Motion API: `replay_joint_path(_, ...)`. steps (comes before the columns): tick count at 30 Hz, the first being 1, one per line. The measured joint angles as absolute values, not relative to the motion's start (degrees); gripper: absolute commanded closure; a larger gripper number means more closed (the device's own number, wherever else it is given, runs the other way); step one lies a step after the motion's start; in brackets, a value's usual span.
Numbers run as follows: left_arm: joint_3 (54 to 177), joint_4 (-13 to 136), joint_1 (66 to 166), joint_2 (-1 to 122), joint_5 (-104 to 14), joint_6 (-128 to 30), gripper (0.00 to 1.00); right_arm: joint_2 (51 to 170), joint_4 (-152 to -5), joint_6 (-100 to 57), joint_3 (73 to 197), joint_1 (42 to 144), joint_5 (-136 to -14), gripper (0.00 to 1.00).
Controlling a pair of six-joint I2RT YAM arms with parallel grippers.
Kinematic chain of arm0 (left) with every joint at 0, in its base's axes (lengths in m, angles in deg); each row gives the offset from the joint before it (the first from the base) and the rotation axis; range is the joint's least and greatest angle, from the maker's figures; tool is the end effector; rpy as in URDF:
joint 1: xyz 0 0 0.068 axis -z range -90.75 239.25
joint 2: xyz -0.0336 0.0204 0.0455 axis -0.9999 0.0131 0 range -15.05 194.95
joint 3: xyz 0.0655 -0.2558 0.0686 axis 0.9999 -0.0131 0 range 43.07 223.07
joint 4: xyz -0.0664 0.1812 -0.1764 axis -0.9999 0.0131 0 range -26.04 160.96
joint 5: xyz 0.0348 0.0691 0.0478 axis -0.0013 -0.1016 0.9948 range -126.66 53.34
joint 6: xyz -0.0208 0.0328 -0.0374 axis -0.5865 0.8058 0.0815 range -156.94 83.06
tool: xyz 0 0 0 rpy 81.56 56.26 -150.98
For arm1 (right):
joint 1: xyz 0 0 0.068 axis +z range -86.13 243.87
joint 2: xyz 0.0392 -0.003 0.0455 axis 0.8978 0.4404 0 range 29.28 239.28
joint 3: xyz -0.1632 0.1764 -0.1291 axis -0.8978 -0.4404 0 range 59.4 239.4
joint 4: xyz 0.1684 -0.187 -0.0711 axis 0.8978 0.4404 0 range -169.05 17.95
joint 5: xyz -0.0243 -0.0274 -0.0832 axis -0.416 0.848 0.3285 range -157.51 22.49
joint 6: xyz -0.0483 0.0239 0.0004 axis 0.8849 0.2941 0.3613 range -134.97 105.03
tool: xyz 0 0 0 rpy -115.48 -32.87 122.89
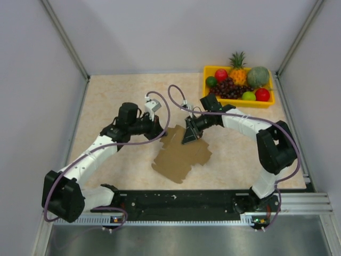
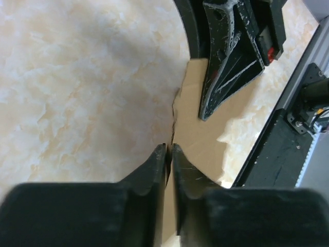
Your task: Fold the paper box
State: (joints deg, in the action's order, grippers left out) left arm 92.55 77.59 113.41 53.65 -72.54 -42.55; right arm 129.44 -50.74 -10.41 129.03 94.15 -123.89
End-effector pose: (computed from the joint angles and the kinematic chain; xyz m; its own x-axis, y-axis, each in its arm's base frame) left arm 0.2301 -0.1262 0.2796 -0.5690 0.1685 -0.8049 0.7287 0.5569 -0.3985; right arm 0.2929 0.2053 0.2203 -0.6849 -0.4509 -0.5724 -0.7079 0.2258 0.6692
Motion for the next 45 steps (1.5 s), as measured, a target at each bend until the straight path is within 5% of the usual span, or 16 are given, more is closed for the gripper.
replay_joint_path(4,92.44,77.45,113.61,53.37,-70.77,-44.39,0.42,127.67,-53.16,-13.67,126.36,94.11,-121.70,1.00)
replay_joint_path(10,90.58,72.06,113.39,49.22,-72.01,-51.16,0.52,125.79,-54.80,-17.29,125.79,94.09,-121.33,1.00)
replay_joint_path(13,89.11,65.76,113.41,47.32,-73.26,-55.60,0.41,125.72,-55.46,-18.56,125.77,94.09,-121.44,1.00)
replay_joint_path(19,90.89,59.25,114.99,51.69,-74.57,-60.58,0.39,125.72,-55.92,-19.33,125.77,94.09,-121.79,1.00)
replay_joint_path(33,95.10,59.86,119.18,58.51,-66.44,-53.81,0.39,125.68,-56.75,-20.18,125.77,94.09,-123.58,1.00)
replay_joint_path(45,97.51,60.21,120.30,63.49,-69.21,-53.87,0.60,125.68,-57.27,-21.58,125.77,94.09,-123.91,1.00)
